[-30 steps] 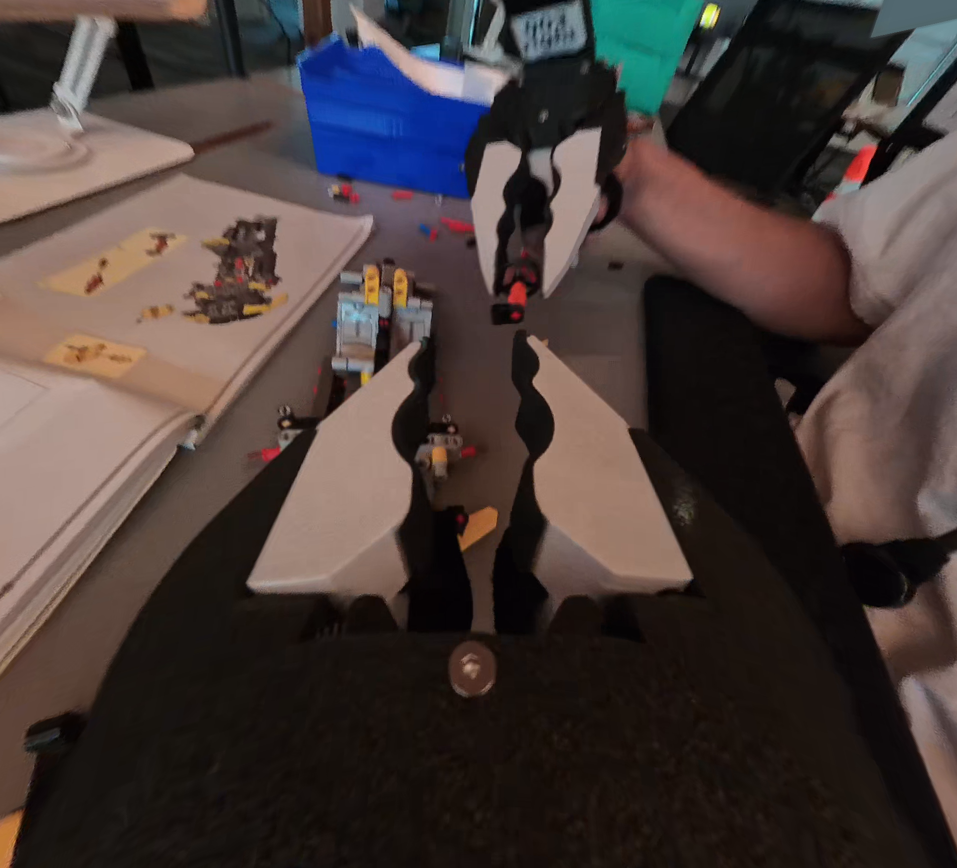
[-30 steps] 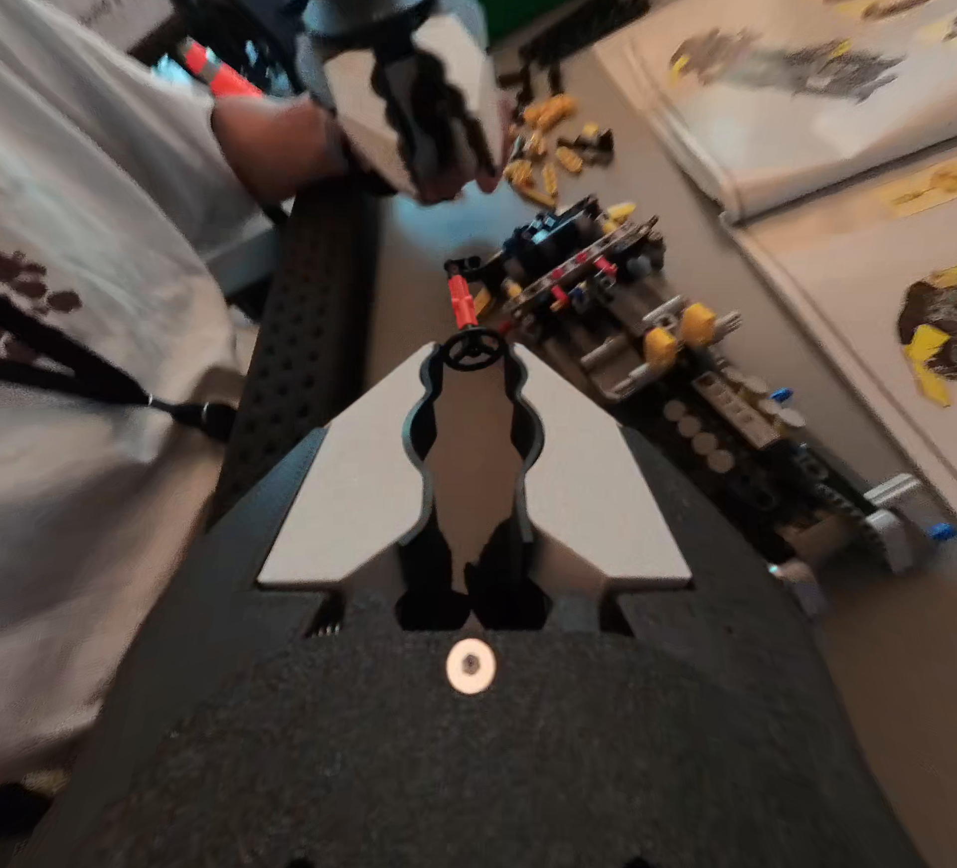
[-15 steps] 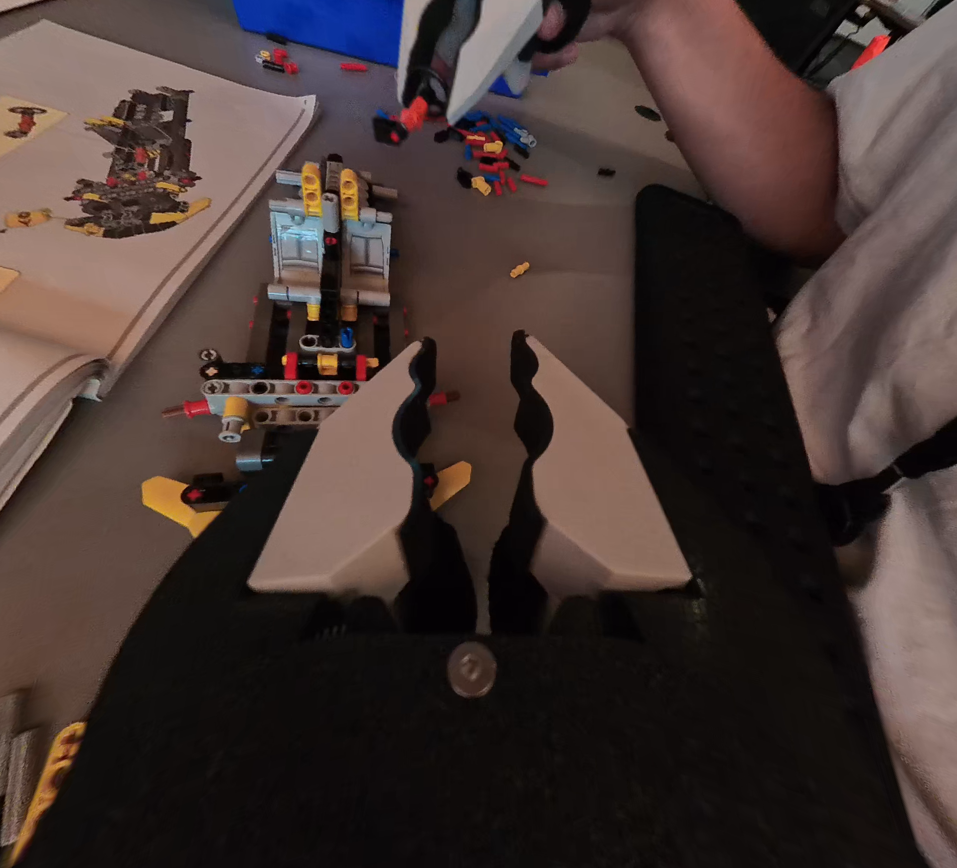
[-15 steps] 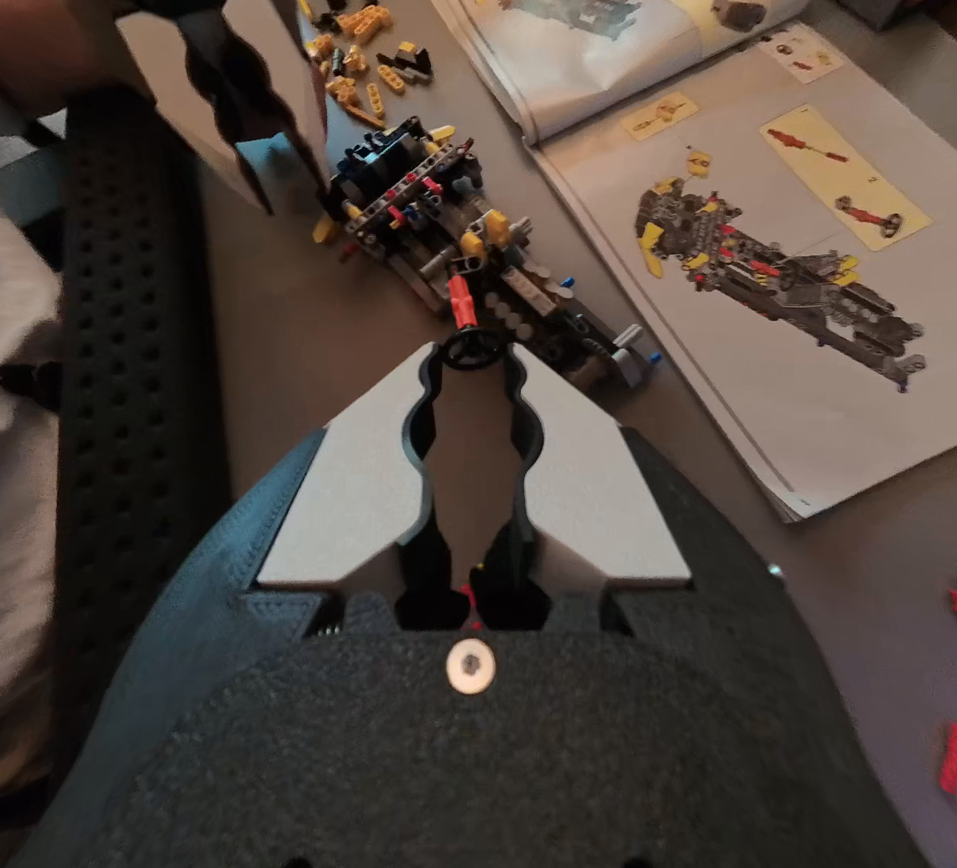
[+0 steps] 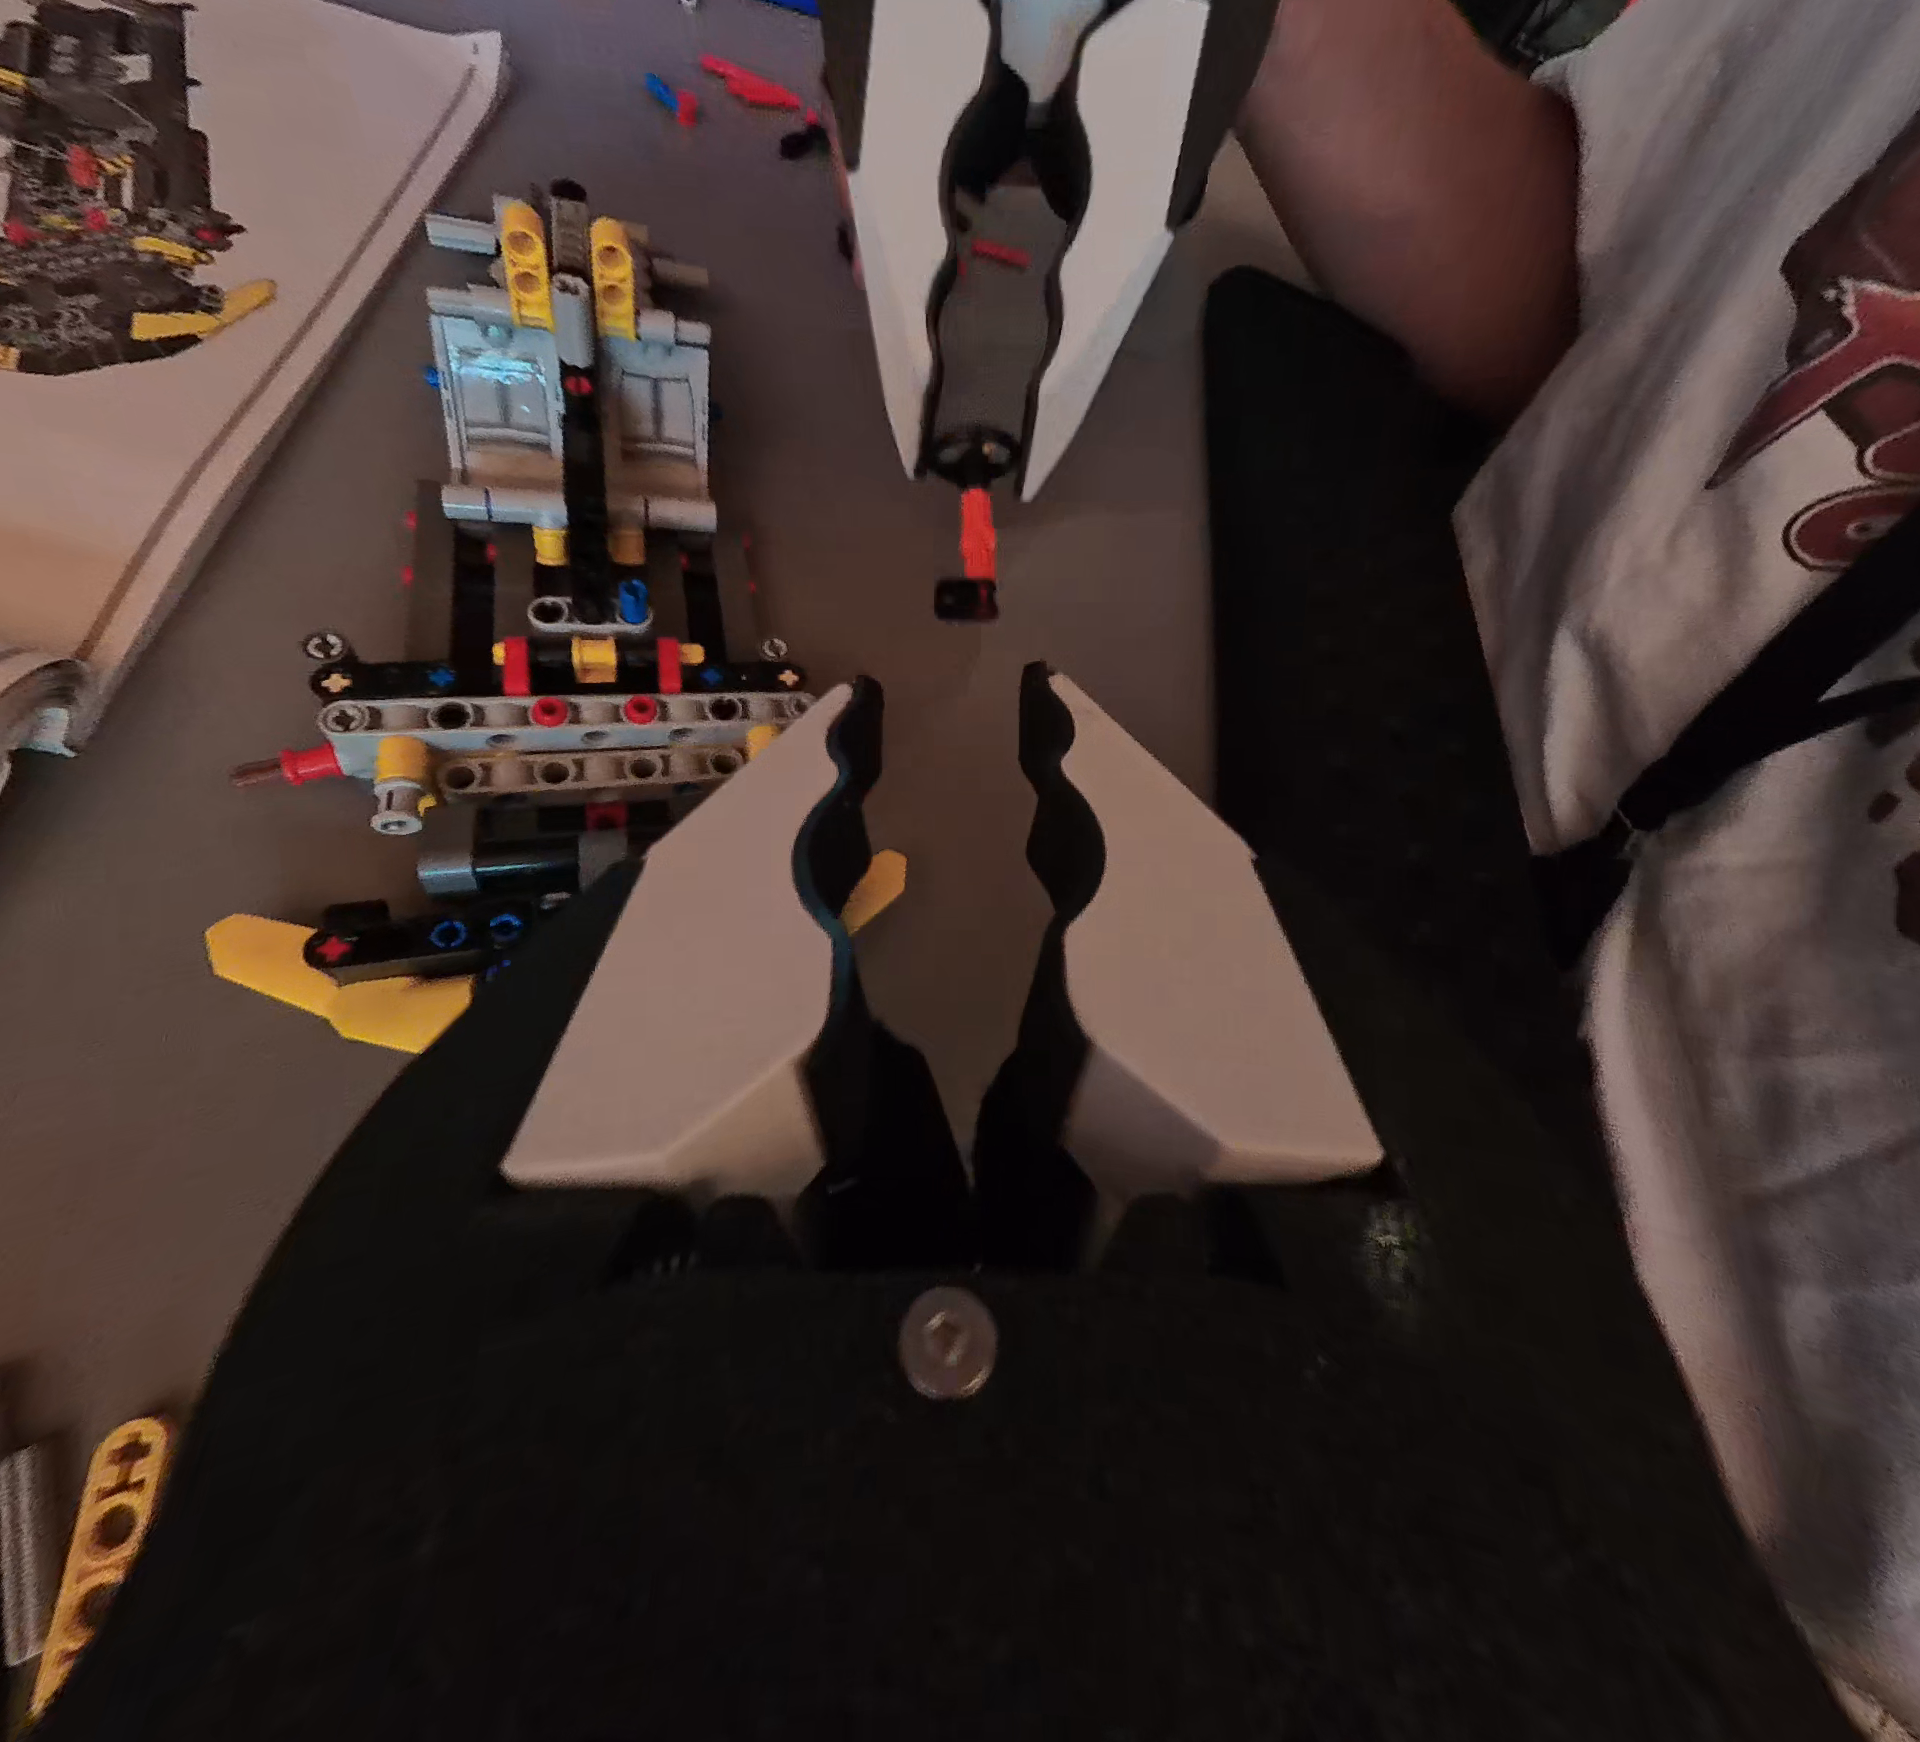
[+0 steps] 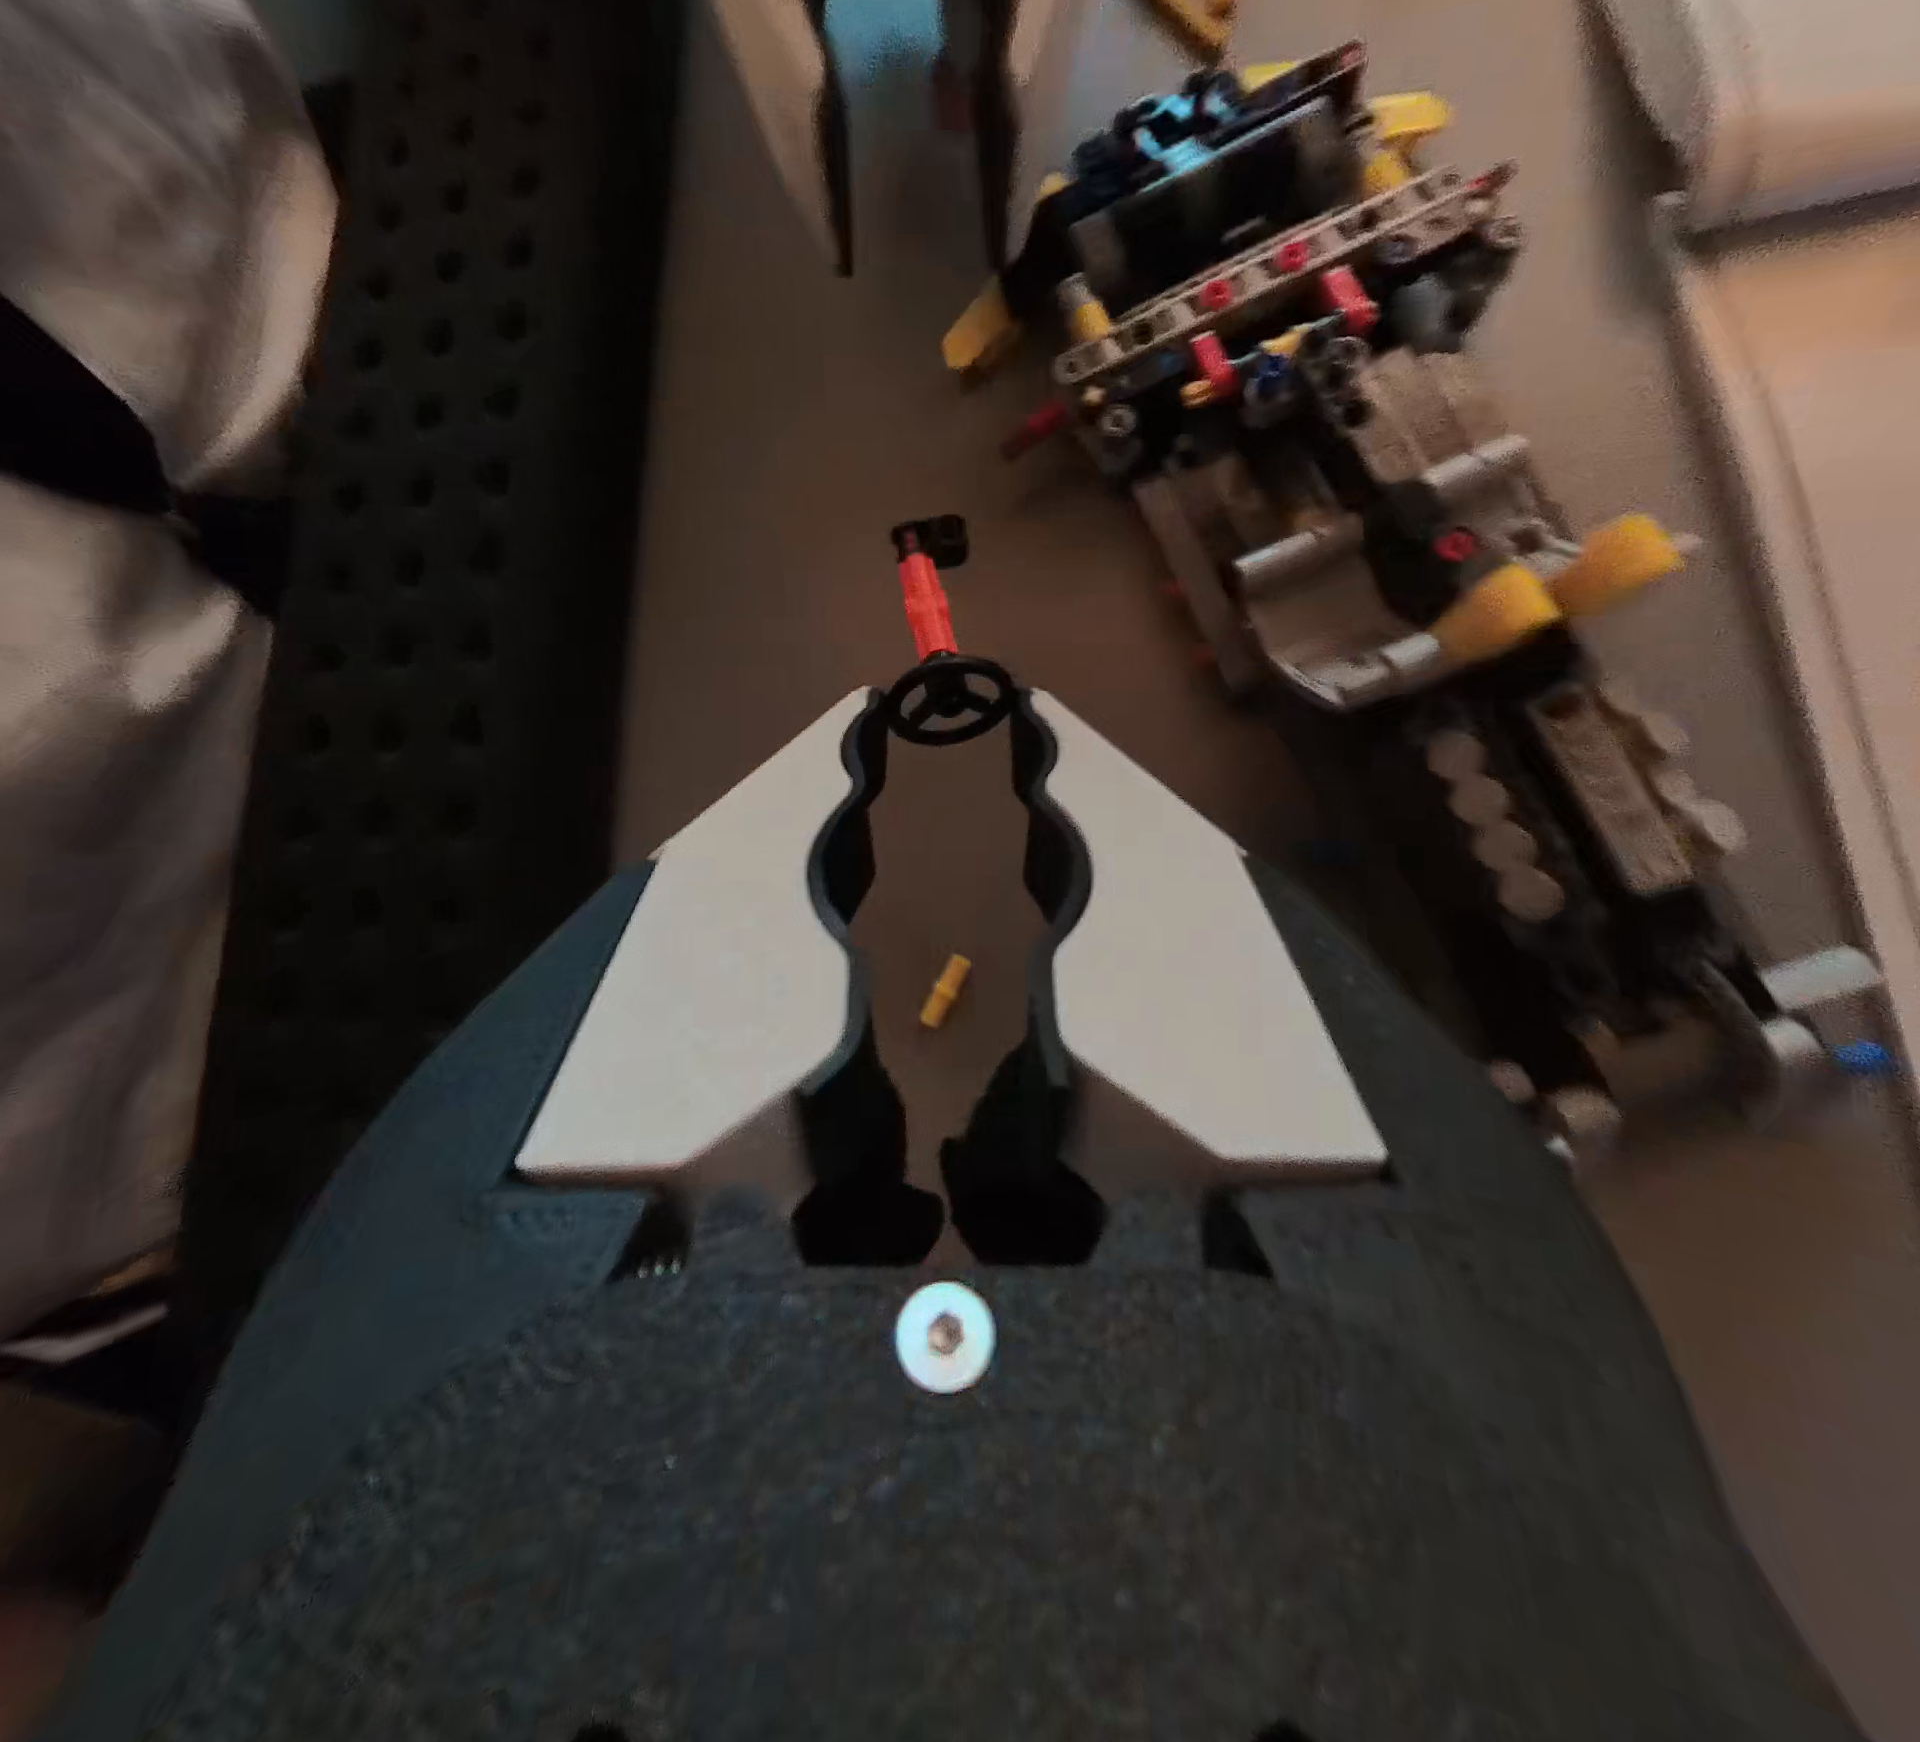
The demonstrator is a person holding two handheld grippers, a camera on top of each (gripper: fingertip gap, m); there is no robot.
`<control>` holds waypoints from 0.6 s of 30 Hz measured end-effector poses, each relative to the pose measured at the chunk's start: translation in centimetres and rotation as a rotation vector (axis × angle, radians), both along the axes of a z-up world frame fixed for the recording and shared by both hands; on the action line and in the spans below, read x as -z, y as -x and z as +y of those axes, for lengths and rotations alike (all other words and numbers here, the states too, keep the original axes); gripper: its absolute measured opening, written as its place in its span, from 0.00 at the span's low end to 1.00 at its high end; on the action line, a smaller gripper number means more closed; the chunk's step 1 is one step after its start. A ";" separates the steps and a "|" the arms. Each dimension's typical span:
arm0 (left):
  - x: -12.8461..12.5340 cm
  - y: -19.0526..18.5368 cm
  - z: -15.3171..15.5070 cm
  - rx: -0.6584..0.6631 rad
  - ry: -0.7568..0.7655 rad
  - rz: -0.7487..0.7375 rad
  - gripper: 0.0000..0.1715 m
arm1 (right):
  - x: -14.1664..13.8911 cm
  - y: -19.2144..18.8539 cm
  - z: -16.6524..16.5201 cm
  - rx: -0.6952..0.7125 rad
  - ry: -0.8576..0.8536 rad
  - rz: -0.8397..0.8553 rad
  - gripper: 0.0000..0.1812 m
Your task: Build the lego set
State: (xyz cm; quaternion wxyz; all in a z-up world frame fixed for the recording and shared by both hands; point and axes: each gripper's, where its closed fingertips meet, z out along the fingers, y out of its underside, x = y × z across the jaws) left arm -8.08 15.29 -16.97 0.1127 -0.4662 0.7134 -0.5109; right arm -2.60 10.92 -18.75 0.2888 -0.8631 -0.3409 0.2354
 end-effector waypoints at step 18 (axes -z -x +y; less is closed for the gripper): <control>0.9 -0.2 0.1 -0.012 -0.066 0.002 0.14 | 3.4 -0.4 -0.7 -0.075 0.011 -0.215 0.13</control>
